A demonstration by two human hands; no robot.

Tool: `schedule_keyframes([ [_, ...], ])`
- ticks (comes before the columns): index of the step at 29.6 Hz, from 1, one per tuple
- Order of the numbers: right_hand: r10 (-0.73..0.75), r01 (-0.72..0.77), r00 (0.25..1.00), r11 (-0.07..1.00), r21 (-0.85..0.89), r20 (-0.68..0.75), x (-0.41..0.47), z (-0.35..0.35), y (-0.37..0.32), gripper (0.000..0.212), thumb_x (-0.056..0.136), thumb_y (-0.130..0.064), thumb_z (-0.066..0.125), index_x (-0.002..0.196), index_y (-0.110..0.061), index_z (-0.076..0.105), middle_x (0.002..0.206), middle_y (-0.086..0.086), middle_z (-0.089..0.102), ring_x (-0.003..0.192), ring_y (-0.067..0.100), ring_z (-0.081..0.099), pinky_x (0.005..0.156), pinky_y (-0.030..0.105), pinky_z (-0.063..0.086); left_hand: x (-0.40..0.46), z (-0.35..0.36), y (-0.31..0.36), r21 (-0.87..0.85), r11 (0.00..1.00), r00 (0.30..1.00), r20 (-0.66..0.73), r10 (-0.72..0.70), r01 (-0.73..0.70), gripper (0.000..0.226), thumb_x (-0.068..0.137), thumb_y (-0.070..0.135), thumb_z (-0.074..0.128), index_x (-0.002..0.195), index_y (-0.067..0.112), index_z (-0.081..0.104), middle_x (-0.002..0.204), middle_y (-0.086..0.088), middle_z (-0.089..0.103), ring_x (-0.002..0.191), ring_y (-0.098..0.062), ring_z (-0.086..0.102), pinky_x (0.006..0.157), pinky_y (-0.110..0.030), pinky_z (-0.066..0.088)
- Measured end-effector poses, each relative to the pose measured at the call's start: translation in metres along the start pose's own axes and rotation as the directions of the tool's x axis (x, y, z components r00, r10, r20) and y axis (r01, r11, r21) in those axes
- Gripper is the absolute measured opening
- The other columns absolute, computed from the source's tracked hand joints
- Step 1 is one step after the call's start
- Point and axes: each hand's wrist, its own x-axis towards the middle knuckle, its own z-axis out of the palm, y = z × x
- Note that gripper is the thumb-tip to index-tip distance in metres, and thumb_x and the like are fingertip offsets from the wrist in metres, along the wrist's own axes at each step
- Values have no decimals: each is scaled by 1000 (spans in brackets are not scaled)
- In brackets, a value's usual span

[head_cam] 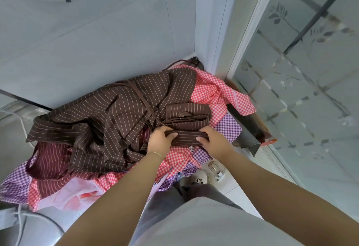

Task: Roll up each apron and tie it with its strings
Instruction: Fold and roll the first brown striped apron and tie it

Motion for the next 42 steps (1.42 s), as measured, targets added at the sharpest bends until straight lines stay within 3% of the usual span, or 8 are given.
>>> schedule_keyframes([
  [7,258,-253,966,950,181,-2,14,-1,-7,27,94,-35,58,107,-14,49,103,3,57,100,23,58,87,36,50,10,3,13,-87,955,951,-105,-290,282,66,77,34,78,124,7,41,133,-14,45,113,-34,54,94,-47,48],
  [10,-88,-35,947,928,-371,-310,9,11,-13,27,84,-23,69,105,-14,55,105,5,53,97,23,52,81,36,47,12,1,18,11,953,950,-77,-301,303,73,78,40,76,129,6,37,138,-14,44,119,-36,52,94,-47,48],
  [13,-502,309,851,714,-629,-151,2,34,-11,33,73,-19,67,106,-19,65,107,2,61,94,24,56,75,37,49,17,-3,18,77,957,960,-43,-278,281,75,77,45,75,129,5,39,132,-15,51,115,-35,56,92,-47,50],
  [22,-397,255,910,762,-595,-119,2,40,-18,45,68,-19,76,112,-21,66,112,2,62,99,28,57,80,41,51,12,-10,13,-73,943,945,33,-324,326,39,89,44,61,90,5,66,88,-9,67,82,-26,62,77,-34,51],
  [27,-415,277,904,754,-596,-104,17,26,-17,43,70,-19,76,110,-21,63,112,4,60,95,30,56,77,44,50,10,-18,14,-481,670,821,249,-515,566,28,86,24,71,95,1,60,83,-11,65,69,-21,64,52,-30,58],
  [30,-414,308,906,783,-541,-84,25,10,-22,29,81,-26,73,109,-19,65,107,2,64,97,30,58,78,44,49,-1,-21,25,-603,455,735,370,-569,656,32,97,34,55,95,2,55,76,-7,56,62,-18,56,48,-29,54],
  [34,-282,256,958,914,-314,-42,25,3,-39,29,95,-34,55,119,-19,62,111,-1,64,105,22,54,85,35,43,-19,-4,35,-753,182,751,537,-384,632,78,90,66,38,124,-3,50,121,-18,59,115,-30,57,100,-40,45],
  [42,-103,88,994,936,340,25,2,-16,-76,29,100,-26,48,126,-19,57,107,-8,62,98,7,57,80,18,43,-35,-5,53,-914,176,930,350,-114,365,61,74,39,72,123,4,62,118,-14,68,110,-26,65,99,-42,48],
])
